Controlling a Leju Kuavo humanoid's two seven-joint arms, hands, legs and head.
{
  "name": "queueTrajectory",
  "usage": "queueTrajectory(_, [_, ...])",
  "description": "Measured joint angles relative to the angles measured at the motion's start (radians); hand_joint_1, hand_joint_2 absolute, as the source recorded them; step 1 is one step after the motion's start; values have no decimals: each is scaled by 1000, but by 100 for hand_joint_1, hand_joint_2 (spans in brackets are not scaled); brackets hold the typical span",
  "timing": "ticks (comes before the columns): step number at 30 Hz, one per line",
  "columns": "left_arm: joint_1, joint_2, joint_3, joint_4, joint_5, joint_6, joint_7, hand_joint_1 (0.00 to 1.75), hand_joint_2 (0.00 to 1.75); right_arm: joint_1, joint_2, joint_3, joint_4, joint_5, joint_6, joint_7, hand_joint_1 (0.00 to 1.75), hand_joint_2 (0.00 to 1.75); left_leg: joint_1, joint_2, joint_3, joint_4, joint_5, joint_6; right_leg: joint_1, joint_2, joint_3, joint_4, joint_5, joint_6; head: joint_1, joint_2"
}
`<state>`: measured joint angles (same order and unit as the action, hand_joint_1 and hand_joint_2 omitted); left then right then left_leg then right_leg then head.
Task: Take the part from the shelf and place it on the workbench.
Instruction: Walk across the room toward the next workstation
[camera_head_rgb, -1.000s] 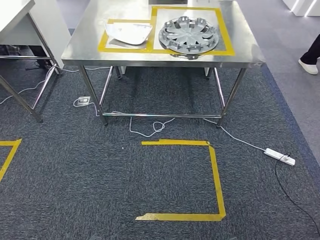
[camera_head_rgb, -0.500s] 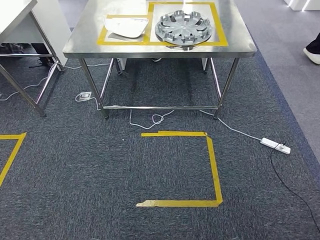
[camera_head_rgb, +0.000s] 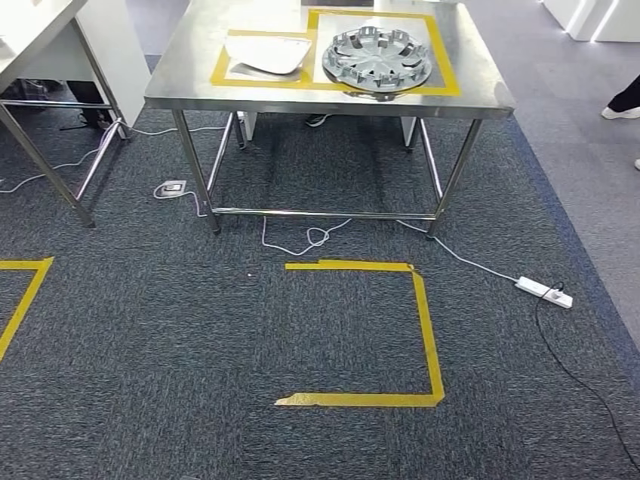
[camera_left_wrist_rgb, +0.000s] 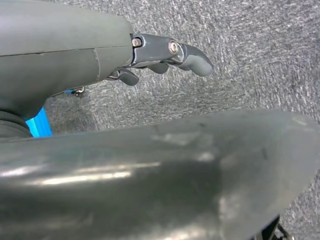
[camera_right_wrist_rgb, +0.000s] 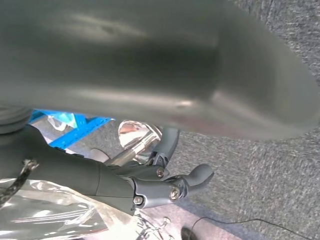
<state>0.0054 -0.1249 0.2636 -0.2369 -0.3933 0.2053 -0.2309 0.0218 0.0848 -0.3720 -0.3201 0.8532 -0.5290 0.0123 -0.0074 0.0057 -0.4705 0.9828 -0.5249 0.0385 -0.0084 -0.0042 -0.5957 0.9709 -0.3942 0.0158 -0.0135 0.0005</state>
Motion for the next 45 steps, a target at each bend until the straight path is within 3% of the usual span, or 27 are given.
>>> queueTrajectory(2, [0, 0, 2, 0, -4, 0, -2, 0, 0, 0, 0, -2, 0, 2, 1, -3, 0, 0, -2, 0, -4, 1, 1, 1, -3, 0, 0, -2, 1, 22, 0, 0])
queueTrajectory(3, [0, 0, 3, 0, -6, 0, -3, 0, 0, 0, 0, -3, 0, 2, 2, -4, 0, 0, -2, 0, -5, 1, 1, 1, -4, 0, -1, -3, 0, 25, 0, 0])
queueTrajectory(45, [-6, -4, 5, 0, -21, 0, -3, 0, 0, -2, 1, -49, 6, -4, 36, -22, 0, 0, -1, 0, -15, 1, 5, -5, -4, 0, -17, 5, -2, 27, -1, 0])
